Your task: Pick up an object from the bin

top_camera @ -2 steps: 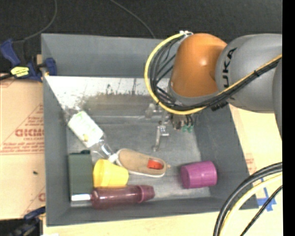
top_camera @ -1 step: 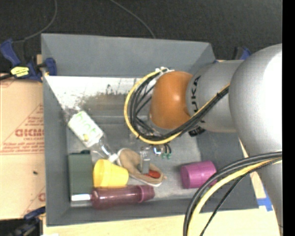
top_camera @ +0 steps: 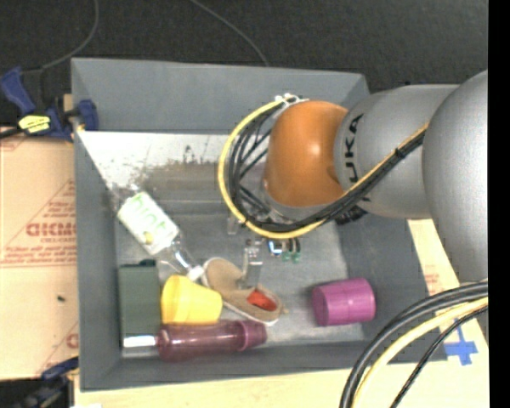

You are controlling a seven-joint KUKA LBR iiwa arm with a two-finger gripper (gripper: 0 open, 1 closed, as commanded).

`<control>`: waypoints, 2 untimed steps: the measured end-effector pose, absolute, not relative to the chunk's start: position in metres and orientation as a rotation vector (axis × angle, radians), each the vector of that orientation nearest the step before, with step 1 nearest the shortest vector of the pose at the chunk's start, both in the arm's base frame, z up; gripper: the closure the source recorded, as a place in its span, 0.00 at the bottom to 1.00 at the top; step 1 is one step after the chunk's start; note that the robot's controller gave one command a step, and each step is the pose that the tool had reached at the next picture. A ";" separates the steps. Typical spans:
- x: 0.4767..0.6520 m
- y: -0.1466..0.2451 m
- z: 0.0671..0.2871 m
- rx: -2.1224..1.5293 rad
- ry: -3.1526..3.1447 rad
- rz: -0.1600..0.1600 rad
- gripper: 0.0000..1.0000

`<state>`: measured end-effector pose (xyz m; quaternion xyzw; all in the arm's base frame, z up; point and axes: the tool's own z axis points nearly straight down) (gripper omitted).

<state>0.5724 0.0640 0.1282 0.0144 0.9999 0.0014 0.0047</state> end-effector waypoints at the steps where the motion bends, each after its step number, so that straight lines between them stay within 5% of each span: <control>1: 0.579 0.052 0.071 -0.018 3.139 0.002 0.00; 2: 0.562 0.066 0.073 0.194 3.117 0.004 0.00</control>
Offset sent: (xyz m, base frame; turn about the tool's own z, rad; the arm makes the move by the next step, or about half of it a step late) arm -0.0134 0.0046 -0.0582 0.0974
